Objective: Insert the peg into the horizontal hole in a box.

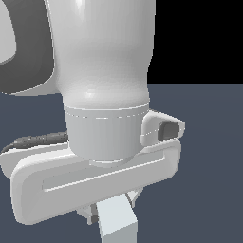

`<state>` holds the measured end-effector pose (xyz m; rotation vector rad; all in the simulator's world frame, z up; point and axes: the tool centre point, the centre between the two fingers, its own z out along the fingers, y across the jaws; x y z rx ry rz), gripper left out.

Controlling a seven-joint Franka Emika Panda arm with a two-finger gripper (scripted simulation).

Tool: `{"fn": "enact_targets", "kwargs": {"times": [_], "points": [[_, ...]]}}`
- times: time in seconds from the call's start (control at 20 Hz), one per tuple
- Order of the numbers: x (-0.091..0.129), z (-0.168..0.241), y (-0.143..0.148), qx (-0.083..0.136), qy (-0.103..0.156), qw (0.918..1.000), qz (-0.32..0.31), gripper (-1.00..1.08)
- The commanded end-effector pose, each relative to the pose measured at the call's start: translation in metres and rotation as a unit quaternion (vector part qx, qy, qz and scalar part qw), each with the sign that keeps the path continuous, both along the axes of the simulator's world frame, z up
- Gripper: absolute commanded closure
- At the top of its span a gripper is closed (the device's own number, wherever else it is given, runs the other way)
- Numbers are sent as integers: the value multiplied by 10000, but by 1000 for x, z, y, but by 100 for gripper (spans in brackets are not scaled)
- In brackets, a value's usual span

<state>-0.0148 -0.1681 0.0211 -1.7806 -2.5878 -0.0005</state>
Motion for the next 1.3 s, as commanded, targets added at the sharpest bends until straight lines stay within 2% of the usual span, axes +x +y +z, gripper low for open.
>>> {"fn": "enact_targets", "kwargs": {"times": [0.0,0.3,0.6,1.25], "points": [[0,0,0,-2,-1,10000,0,108],[-2,2,8,0,0,10000,-65,108],[-8,9,33,0,0,9997,-257,108],[-20,36,132,1,0,9950,-998,108]]}}
